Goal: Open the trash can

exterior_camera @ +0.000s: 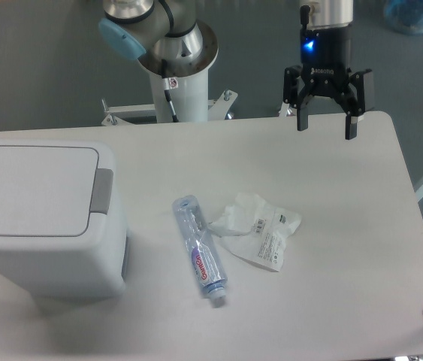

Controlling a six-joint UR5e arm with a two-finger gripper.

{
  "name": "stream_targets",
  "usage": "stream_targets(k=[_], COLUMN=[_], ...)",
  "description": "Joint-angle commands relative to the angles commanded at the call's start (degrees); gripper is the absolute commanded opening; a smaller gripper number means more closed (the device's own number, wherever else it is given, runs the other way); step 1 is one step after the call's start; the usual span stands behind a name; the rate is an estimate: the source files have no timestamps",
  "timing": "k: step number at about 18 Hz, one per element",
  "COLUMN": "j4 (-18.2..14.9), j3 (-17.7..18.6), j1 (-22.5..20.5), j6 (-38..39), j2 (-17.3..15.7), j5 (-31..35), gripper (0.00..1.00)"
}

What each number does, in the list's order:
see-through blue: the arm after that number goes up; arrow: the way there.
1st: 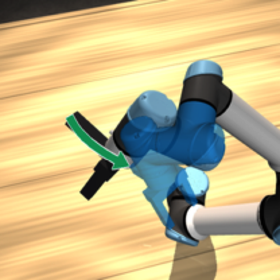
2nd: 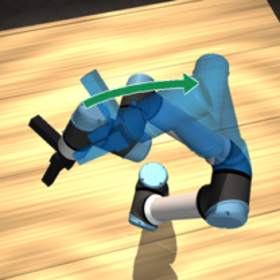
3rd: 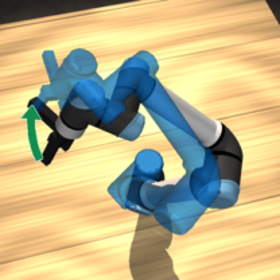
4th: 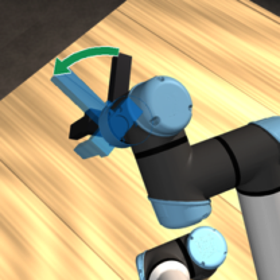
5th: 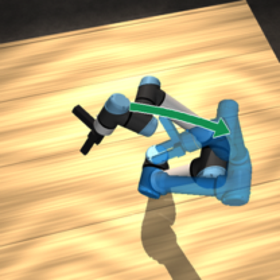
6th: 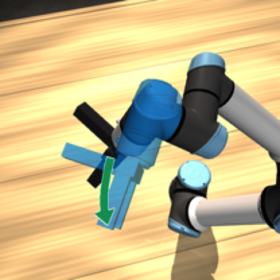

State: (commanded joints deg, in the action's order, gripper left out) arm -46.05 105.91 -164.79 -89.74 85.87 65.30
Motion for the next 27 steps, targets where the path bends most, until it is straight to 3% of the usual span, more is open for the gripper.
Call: stream_targets(k=[7, 13, 23, 27], j4=[-0.09, -0.09, 0.17, 0.18], j3=[0.09, -1.40, -3.34, -3.69], j1=[0.00, 2.55, 11.24, 15.11], j6=[1.13, 16.58, 45.06, 50.53], j2=[-0.35, 0.09, -0.18, 0.26], j5=[-0.09, -2.28, -2.02, -2.02], gripper=[1.00, 1.00, 1.00, 1.00])
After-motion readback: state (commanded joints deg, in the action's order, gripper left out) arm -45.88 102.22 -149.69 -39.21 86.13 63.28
